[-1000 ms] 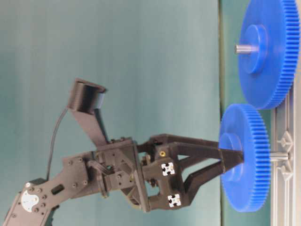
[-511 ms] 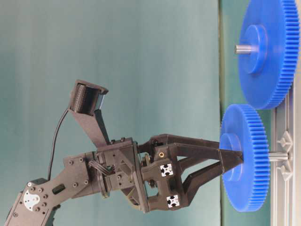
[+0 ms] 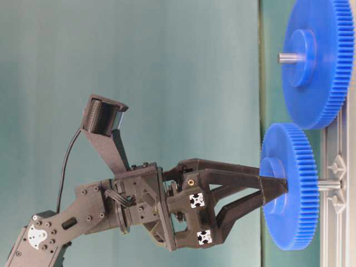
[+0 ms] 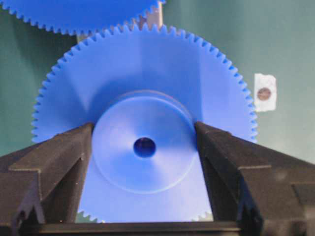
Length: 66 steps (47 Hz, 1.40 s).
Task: Insert the small gear onto the shaft.
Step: 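Align the gear bore with the shaft and lower it, meshing teeth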
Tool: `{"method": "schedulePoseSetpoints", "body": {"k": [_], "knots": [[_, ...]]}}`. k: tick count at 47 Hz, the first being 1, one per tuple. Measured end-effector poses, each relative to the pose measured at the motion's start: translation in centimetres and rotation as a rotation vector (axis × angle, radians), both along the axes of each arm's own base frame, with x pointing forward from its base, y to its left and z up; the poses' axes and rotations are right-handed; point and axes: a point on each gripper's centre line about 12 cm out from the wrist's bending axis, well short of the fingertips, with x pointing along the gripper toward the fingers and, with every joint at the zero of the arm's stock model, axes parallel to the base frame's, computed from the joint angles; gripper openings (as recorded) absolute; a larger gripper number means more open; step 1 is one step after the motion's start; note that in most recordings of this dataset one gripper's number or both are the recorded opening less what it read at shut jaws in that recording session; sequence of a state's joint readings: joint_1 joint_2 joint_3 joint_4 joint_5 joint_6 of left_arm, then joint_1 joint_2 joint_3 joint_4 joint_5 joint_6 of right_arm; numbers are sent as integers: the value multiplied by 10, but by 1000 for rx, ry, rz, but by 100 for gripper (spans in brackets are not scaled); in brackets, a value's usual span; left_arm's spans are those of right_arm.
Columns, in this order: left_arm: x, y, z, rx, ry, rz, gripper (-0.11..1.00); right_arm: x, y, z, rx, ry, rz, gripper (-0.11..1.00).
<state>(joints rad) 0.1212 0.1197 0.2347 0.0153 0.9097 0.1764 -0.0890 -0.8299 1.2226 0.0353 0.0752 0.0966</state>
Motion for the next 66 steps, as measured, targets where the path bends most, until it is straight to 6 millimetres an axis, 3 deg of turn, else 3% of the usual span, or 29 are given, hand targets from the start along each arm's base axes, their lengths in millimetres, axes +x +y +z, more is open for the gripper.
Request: {"method": "schedulePoseSetpoints", "body": {"k": [35,41,48,66], "knots": [[-1,-1,-2,-5,36,2,70,0,0,0,2,1,-1,2],[-1,0,-3,-4,38,1,85,0,0,-1,2,3,-1,2],[-2,0,-6,-3,49,-4,80,0,0,1,1,-3,-1,2],[-2,1,-6,-2,48,0,84,-3,0,4,-1,-15,0,2]]}}
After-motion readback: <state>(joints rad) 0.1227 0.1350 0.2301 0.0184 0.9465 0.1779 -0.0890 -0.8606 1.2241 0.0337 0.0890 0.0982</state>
